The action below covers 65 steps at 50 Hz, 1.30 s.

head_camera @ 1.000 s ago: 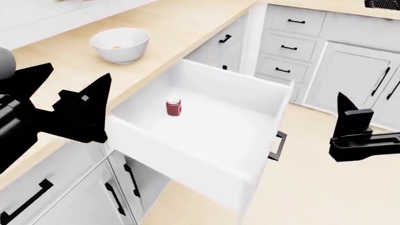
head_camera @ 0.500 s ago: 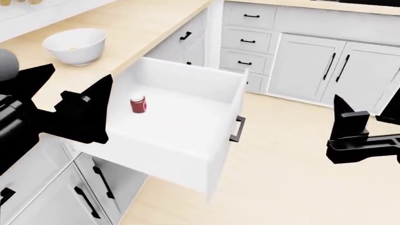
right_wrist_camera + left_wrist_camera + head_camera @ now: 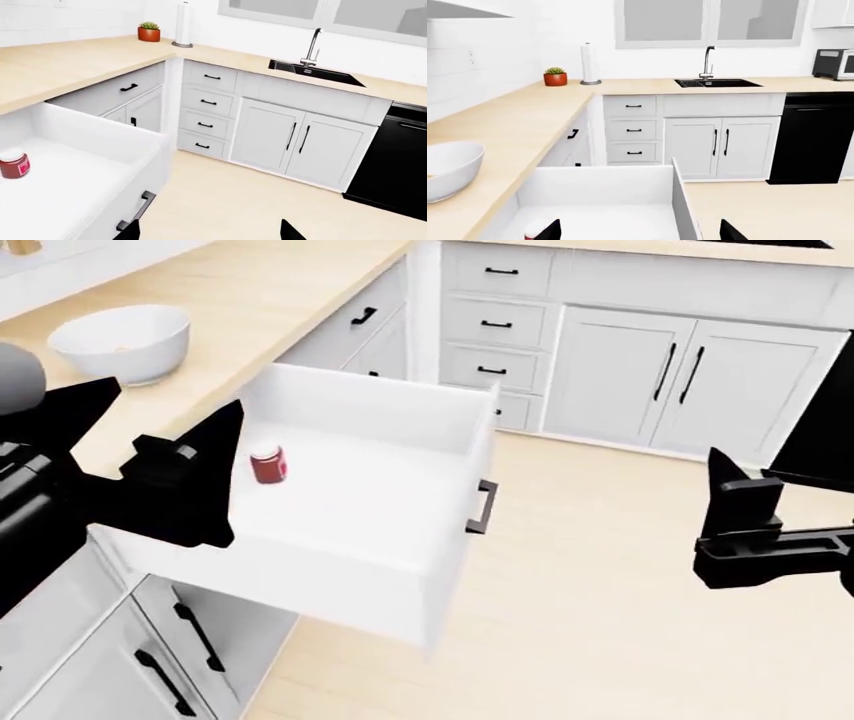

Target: Place the bar in the bowl and close the drawer.

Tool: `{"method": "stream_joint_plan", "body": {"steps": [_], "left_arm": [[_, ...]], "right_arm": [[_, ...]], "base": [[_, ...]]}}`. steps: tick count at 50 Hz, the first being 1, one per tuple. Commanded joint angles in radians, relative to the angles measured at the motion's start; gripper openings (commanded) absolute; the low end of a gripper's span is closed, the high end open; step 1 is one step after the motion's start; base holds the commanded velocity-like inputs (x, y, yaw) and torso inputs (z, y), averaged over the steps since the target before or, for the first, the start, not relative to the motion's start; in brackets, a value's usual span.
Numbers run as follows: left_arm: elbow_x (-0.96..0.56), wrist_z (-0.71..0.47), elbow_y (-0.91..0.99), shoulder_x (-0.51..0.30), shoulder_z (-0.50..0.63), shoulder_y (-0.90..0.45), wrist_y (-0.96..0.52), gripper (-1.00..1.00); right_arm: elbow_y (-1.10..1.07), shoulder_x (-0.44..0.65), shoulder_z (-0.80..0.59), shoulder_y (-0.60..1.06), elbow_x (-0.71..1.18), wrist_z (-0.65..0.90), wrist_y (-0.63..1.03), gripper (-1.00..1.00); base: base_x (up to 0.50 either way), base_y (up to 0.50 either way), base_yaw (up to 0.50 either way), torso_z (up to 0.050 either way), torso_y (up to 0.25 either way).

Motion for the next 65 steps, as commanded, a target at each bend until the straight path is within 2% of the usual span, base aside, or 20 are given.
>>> {"method": "stream_joint_plan", "body": {"steps": [1, 13, 22, 32, 40, 53, 65], "left_arm": [[0.002, -0.003, -0.002, -0.003, 0.013, -0.01, 0.004, 1.0], [0.009, -0.001, -0.011, 0.0, 0.041, -0.024, -0.001, 1.0], [-0.032, -0.056, -0.096, 0.024, 0.226, -0.159, -0.035, 1.0], [-0.046, -0.074, -0.233, 0.068, 0.362, -0.286, -0.076, 1.0], [-0.064, -0.082, -0.263, 0.072, 0.397, -0.324, -0.082, 1.0], [-0.077, -0.086, -0.28, 0.059, 0.423, -0.339, -0.088, 1.0], [-0.097, -0.101, -0.253, 0.037, 0.438, -0.336, -0.086, 1.0]], "right_arm": [[0.009, 0.006, -0.02, 0.008, 0.004, 0.016, -0.004, 1.0], [0.015, 0.013, -0.036, 0.006, 0.006, 0.027, -0.006, 1.0], [0.018, 0.009, -0.05, 0.008, 0.005, 0.023, -0.002, 1.0], [0.047, 0.006, -0.057, 0.0, 0.007, 0.003, -0.001, 1.0], [0.059, 0.006, -0.078, 0.004, 0.02, 0.008, -0.001, 1.0], [0.058, 0.009, -0.101, 0.03, 0.032, 0.02, 0.001, 1.0], [0.05, 0.015, -0.107, 0.031, 0.032, 0.028, -0.002, 1.0]], "base": [[0.54, -0.05, 0.0, 0.0, 0.0], [0.52, -0.01, 0.0, 0.0, 0.0], [0.51, 0.0, 0.0, 0.0, 0.0], [0.0, 0.0, 0.0, 0.0, 0.0], [0.0, -0.02, 0.0, 0.0, 0.0], [0.14, -0.47, 0.0, 0.0, 0.0], [0.42, -0.16, 0.0, 0.0, 0.001]]}}
